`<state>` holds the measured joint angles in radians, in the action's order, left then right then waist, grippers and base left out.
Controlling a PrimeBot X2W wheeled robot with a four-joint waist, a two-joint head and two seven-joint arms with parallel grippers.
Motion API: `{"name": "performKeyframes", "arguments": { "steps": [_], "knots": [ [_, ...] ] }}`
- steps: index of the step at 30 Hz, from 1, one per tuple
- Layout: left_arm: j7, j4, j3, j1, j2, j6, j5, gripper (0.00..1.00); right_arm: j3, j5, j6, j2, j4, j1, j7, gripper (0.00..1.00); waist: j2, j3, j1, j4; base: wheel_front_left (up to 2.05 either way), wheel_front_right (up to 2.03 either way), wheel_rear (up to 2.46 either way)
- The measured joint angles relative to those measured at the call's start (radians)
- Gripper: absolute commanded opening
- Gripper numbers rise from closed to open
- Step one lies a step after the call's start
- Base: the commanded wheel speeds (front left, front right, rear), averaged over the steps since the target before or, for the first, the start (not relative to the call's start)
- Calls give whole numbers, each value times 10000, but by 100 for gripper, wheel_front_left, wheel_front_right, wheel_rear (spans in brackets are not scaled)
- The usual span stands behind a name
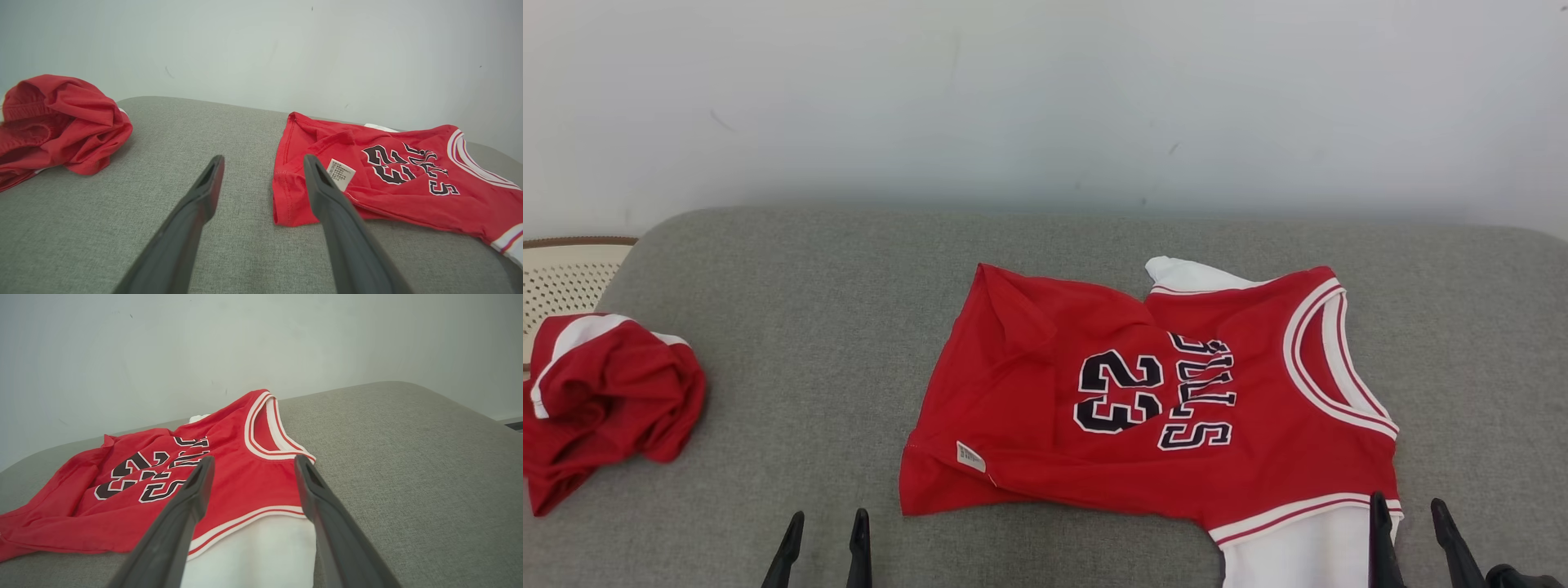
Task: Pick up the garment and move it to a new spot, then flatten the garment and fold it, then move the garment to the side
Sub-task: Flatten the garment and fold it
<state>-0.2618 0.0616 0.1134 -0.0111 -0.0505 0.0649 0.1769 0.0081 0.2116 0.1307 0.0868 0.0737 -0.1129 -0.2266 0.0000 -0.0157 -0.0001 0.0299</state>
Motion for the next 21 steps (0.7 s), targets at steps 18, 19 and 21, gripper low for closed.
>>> {"name": "performKeyframes", "arguments": {
  "steps": [18, 19, 21],
  "knots": [
    [0, 4, -309, -78, -82, -15, -738, 100, 265, -681, 0, -201, 407, 56, -27, 100, 0, -326, 1, -17, 0, 0, 0],
    [0, 0, -316, -78, -82, -17, -748, 100, 265, -692, 0, -205, 410, 56, -27, 100, 0, -330, 1, -11, 0, 0, 0],
    [0, 0, -336, -78, -82, -29, -803, 100, 282, -700, 0, -221, 424, 57, -27, 100, 0, -329, 1, 0, 0, 0, 0]
  ]
}}
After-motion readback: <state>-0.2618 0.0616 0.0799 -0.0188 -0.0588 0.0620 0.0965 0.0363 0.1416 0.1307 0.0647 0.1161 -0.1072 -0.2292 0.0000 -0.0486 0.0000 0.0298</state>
